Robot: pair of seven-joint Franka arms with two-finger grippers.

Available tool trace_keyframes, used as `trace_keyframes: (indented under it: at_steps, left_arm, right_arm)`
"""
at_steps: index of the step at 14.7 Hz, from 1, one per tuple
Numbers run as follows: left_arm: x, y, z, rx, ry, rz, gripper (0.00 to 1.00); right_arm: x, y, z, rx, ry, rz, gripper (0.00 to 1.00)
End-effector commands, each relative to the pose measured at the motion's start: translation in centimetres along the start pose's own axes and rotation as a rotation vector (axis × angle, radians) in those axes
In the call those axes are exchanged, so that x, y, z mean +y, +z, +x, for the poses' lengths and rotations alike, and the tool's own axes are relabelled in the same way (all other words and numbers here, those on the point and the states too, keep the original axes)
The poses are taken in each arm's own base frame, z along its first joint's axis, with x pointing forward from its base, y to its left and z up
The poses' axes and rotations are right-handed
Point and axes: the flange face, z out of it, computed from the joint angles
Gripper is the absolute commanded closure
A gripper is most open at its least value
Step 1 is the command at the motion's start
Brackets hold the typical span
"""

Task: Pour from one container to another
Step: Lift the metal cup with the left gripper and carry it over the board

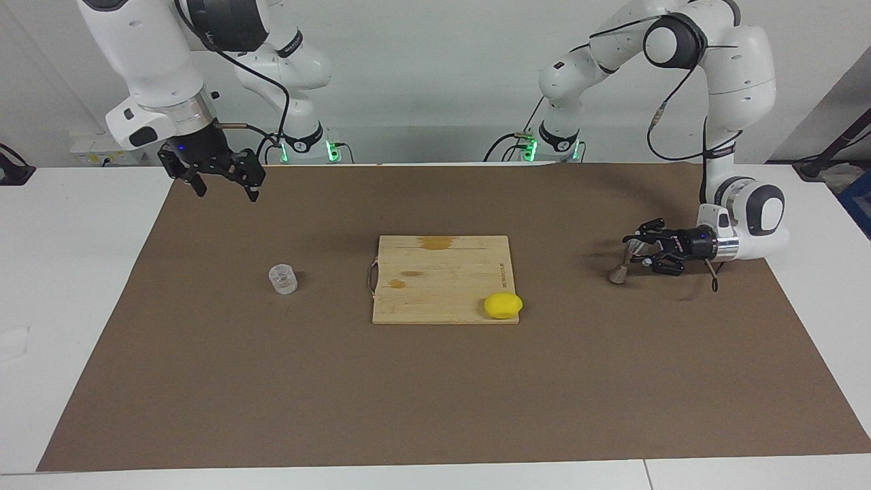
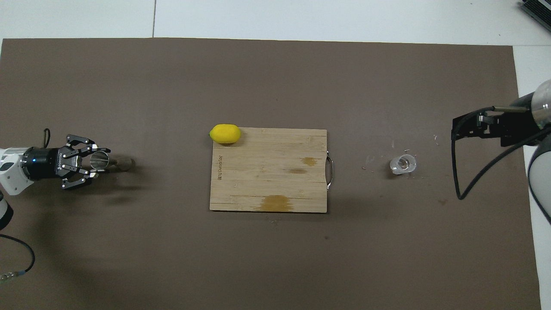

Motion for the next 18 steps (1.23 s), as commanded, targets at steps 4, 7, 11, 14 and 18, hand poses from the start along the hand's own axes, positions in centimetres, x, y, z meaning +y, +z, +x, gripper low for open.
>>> trace_keyframes:
  at_steps: [4, 7, 11, 14, 18]
  left_arm:
    - [-3.1, 10.3, 5.2, 0.054, -0.013, -0.098, 0.64]
    - [-3.8, 14.9, 5.8, 0.074, -0.019, -0.124, 0.64]
    - [-3.4, 20.8, 6.5, 0.097, -0.034, -0.143, 0.64]
    - [-2.5, 24.7, 6.4, 0.086, -0.052, -0.098, 0.64]
    - [-1.4, 30.3, 6.0, 0.095, -0.078, -0.054, 0.64]
  right_arm:
    - [0.2, 0.0, -0.1, -0.009, -0.026, 0.003, 0.00]
    - [0.2, 0.0, -0.1, -0.009, -0.025, 0.003, 0.00]
    - [0.2, 0.0, -0.1, -0.009, -0.026, 0.003, 0.00]
    - [0.1, 0.0, -0.1, -0.009, -0.026, 0.005, 0.00]
    - [0.2, 0.0, -0.1, -0.009, -0.027, 0.003, 0.00]
